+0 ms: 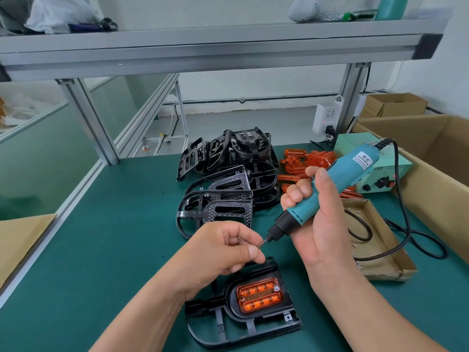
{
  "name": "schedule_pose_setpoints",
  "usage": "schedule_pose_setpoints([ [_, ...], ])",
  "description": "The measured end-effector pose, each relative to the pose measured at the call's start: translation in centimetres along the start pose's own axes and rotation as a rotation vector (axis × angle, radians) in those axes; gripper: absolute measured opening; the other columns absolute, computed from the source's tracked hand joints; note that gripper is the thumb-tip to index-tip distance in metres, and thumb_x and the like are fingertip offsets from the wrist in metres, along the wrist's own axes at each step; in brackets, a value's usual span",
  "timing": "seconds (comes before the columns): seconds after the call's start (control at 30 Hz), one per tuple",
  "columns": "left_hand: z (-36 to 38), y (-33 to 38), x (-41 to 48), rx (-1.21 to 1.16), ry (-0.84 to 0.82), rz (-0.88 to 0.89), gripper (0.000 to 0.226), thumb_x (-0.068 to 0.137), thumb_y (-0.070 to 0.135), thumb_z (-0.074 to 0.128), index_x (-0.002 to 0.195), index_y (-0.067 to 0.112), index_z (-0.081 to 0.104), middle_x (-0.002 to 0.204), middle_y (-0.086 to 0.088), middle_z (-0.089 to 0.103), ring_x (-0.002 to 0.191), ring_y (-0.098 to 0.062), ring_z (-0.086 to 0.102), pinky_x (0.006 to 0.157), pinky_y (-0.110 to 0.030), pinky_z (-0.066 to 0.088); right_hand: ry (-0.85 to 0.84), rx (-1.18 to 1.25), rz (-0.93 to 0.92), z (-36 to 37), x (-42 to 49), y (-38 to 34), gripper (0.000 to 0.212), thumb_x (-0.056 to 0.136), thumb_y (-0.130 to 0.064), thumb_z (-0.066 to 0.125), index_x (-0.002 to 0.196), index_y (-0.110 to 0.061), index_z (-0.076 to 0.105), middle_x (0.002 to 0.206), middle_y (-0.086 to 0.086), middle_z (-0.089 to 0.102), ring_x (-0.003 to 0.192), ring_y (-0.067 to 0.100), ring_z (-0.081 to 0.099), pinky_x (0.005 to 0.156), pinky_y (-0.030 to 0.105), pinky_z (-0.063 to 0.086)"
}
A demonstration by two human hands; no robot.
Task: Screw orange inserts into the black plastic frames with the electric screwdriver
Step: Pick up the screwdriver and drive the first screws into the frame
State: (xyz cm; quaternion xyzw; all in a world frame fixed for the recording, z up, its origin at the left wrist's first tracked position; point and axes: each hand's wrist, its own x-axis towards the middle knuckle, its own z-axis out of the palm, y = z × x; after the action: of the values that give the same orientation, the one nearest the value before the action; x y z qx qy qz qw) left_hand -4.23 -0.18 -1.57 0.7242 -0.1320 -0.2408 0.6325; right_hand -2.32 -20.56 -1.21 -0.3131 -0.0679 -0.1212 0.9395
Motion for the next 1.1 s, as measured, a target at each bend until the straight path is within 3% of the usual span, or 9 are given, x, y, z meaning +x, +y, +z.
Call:
schedule_pose_setpoints([
  [0.23,-0.1,0.1,0.0,0.001,-0.03,-0.018,0.015,0.09,0.017,0.074,0.101,0.027,0.079,0.099,-0.011,0.08,0.057,-0.008,0.049,0.051,-0.016,0.039,0.023,0.037,0.017,-0.2,0.1,0.4,0.019,0.105,-0.033,0.065,0.109,-0.015,0.059,0.078,-0.002,0.05,0.068,0.011,0.049,0.066,0.025,0.05],
  [0.4,-0.8,0.5,-0.3,0.118,0.039,-0.015,0.021,0.093,0.04,0.071,0.096,0.021,0.078,0.094,-0.012,0.078,0.061,-0.011,0.046,0.053,-0.018,0.039,0.027,0.053,0.036,-0.3,0.1,0.6,0.021,0.104,-0.034,0.065,0.108,-0.015,0.058,0.078,-0.003,0.048,0.068,0.011,0.048,0.066,0.025,0.049],
  [0.57,-2.8,0.3,-0.7,0.424,0.153,-0.007,0.021,0.096,0.038,0.074,0.085,0.021,0.075,0.067,0.013,0.063,0.058,-0.005,0.046,0.056,-0.014,0.04,-0.074,0.003,0.092,0.2,-0.6,1.0,0.018,0.103,-0.032,0.066,0.108,-0.015,0.061,0.076,-0.002,0.048,0.064,0.01,0.05,0.061,0.024,0.049],
  [0.7,-3.3,0.4,-0.7,0.525,0.092,-0.062,0.017,0.087,0.037,0.084,0.084,0.021,0.079,0.064,0.012,0.059,0.059,-0.006,0.049,0.058,-0.016,0.04,-0.182,-0.074,0.146,0.8,-1.4,1.7,0.02,0.099,-0.03,0.072,0.107,-0.014,0.063,0.074,-0.002,0.048,0.061,0.012,0.05,0.059,0.025,0.047],
  [0.9,-2.7,0.5,-0.7,0.602,-0.019,-0.094,0.02,0.082,0.038,0.088,0.089,0.021,0.081,0.048,0.015,0.044,0.046,-0.004,0.037,0.046,-0.015,0.029,-0.299,-0.154,0.207,1.0,-2.1,2.2,0.035,0.092,-0.036,0.082,0.11,-0.013,0.062,0.072,0.0,0.048,0.059,0.014,0.049,0.057,0.027,0.046],
  [1.1,-2.4,0.4,-0.7,0.641,-0.017,-0.091,0.02,0.08,0.04,0.088,0.086,0.023,0.08,0.048,0.015,0.046,0.046,-0.002,0.038,0.046,-0.013,0.03,-0.346,-0.182,0.248,1.6,-2.6,2.6,0.038,0.09,-0.036,0.085,0.11,-0.013,0.062,0.072,0.001,0.049,0.059,0.016,0.05,0.057,0.028,0.046],
])
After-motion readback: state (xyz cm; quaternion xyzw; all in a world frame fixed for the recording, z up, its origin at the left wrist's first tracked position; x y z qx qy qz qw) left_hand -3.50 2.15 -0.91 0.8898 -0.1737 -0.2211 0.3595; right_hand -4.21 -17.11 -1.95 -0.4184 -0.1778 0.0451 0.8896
